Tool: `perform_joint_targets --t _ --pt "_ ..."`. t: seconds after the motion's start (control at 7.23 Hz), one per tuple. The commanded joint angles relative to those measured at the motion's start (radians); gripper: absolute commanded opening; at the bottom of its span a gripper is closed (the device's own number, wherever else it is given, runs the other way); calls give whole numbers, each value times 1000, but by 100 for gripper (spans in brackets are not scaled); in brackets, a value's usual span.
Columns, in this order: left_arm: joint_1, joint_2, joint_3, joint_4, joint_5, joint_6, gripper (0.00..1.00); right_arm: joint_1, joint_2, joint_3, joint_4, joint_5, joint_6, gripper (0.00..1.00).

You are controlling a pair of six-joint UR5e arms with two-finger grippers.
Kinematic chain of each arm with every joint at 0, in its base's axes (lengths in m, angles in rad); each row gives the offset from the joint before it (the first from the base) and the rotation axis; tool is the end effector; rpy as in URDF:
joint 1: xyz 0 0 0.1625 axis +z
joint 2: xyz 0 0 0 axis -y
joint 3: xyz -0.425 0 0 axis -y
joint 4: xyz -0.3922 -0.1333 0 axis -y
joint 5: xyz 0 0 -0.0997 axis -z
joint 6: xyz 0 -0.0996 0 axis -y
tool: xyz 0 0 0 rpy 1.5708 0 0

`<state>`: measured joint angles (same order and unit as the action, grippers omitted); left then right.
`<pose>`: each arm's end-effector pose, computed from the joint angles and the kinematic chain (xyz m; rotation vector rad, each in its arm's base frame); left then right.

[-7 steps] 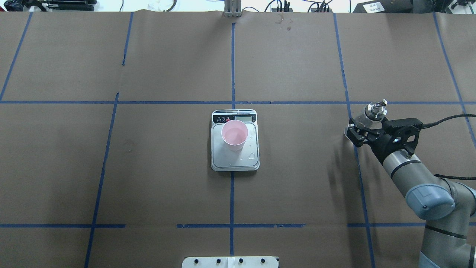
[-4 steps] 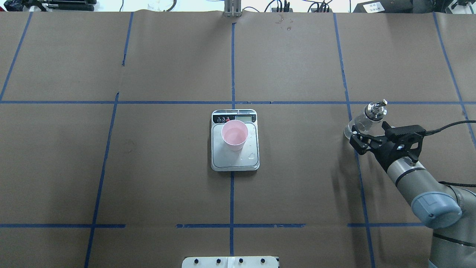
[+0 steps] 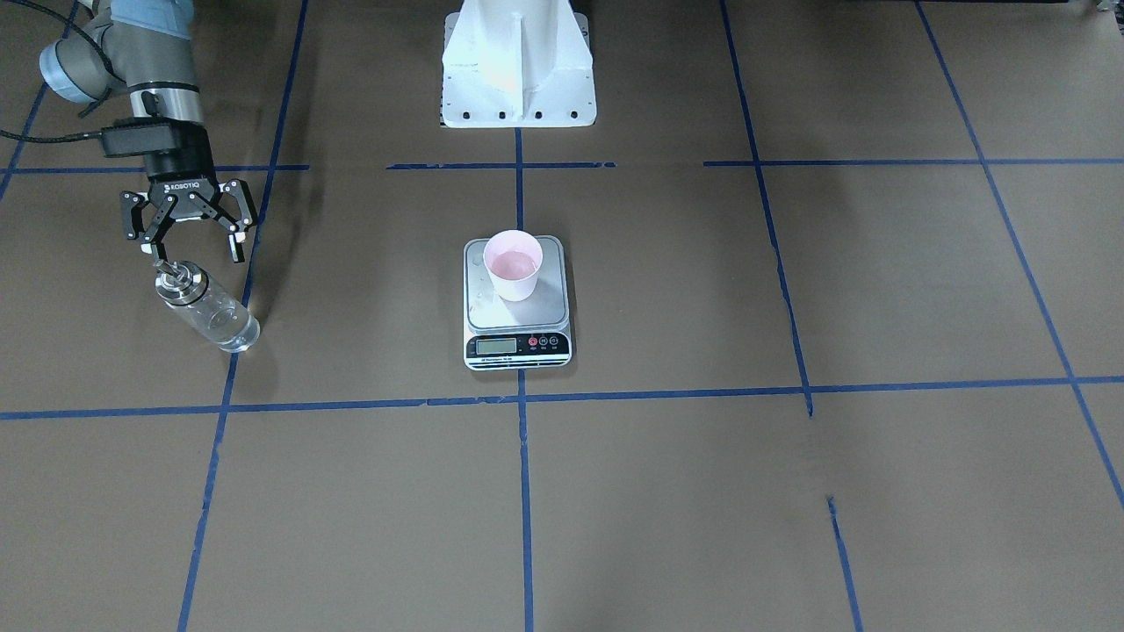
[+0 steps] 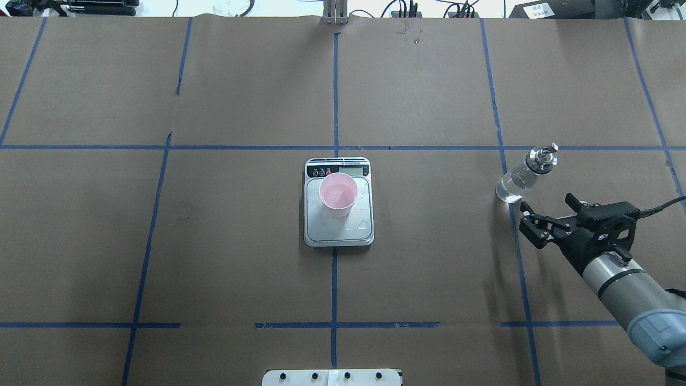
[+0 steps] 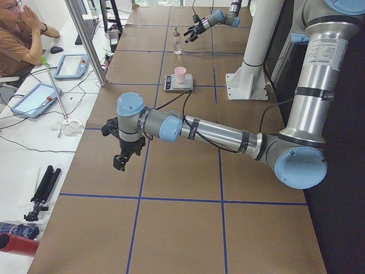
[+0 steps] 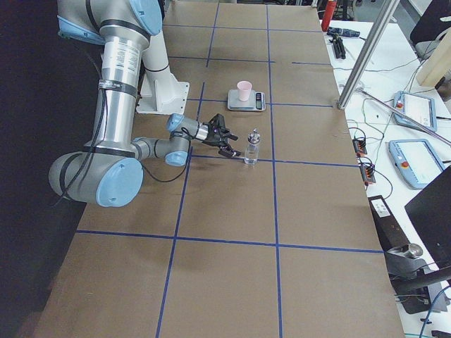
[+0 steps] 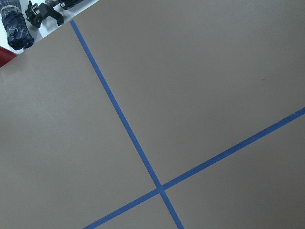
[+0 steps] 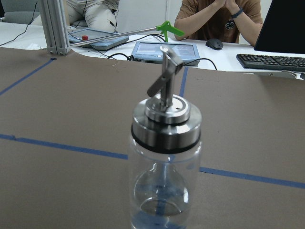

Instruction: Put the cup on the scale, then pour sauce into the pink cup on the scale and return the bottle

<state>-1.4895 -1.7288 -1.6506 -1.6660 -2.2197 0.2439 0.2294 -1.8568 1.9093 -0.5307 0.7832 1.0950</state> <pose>-0.0267 -0.5723 0.5322 0.3750 0.6191 0.4190 -0.3237 -0.2850 0.4935 1.0126 -0.7209 0.2158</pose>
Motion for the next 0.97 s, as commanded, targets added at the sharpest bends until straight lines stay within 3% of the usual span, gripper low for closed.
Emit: perform_joint_targets --t 0.0,0.55,0.83 --pt "0 0 0 0 0 0 100 -22 -102 77 0 -1 -1 100" --pt "0 0 -9 0 0 0 100 -16 -208 203 -8 45 -4 100" --pt "0 0 -8 0 0 0 100 10 -209 232 -12 88 -20 100"
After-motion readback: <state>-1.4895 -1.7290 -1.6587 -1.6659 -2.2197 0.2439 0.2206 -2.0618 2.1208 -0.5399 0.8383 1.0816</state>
